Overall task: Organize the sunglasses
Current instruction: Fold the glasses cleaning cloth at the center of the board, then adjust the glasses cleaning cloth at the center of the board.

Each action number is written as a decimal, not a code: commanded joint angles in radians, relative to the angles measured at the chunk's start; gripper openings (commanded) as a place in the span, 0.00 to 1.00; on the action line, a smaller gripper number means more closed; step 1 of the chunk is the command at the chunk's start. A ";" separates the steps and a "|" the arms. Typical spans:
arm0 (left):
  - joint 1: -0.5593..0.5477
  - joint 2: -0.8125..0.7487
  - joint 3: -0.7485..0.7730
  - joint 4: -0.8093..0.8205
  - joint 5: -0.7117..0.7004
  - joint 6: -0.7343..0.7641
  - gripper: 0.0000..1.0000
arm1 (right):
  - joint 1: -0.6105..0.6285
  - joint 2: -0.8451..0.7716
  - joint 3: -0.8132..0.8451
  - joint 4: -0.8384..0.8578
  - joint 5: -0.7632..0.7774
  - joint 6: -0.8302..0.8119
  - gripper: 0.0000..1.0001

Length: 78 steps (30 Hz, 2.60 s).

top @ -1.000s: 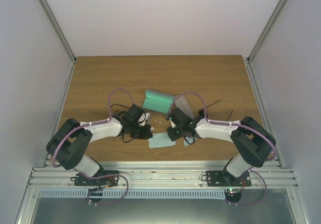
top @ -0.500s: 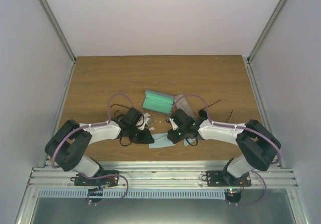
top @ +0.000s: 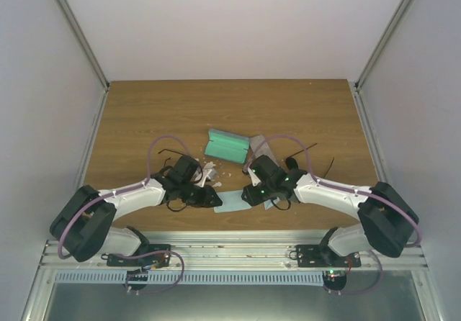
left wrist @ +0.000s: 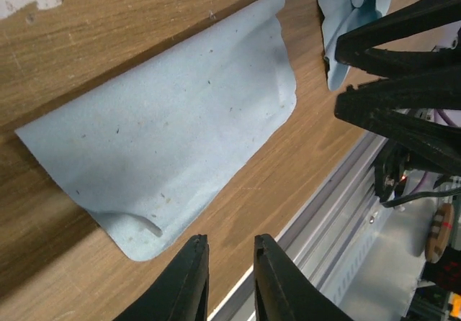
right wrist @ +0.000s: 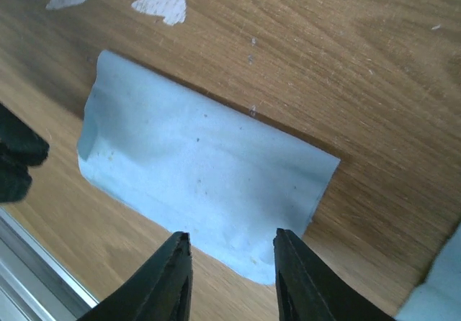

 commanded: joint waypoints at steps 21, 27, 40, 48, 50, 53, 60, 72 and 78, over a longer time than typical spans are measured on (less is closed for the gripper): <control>-0.079 0.041 -0.013 -0.077 -0.206 -0.114 0.21 | 0.020 0.120 -0.028 -0.059 0.129 0.274 0.22; -0.079 -0.023 0.020 -0.053 -0.161 -0.098 0.21 | 0.038 0.098 0.057 -0.074 0.150 0.244 0.25; -0.079 0.132 0.056 0.113 -0.342 -0.249 0.00 | 0.066 0.300 0.165 0.139 0.043 0.265 0.19; -0.079 0.134 0.019 0.037 -0.420 -0.272 0.00 | 0.064 0.312 0.151 0.005 0.307 0.320 0.18; -0.079 0.124 0.013 0.020 -0.426 -0.267 0.00 | 0.062 0.297 0.144 -0.061 0.394 0.341 0.21; -0.079 0.112 0.018 0.010 -0.416 -0.247 0.00 | 0.049 0.261 0.124 -0.150 0.482 0.370 0.23; -0.092 0.058 0.098 -0.041 -0.379 -0.211 0.14 | 0.061 0.167 0.170 -0.252 0.538 0.356 0.42; -0.136 0.021 0.065 -0.124 -0.454 -0.311 0.39 | 0.133 0.247 0.182 -0.150 0.361 0.367 0.48; -0.150 0.060 0.050 -0.091 -0.428 -0.325 0.37 | 0.133 0.279 0.151 -0.122 0.321 0.368 0.38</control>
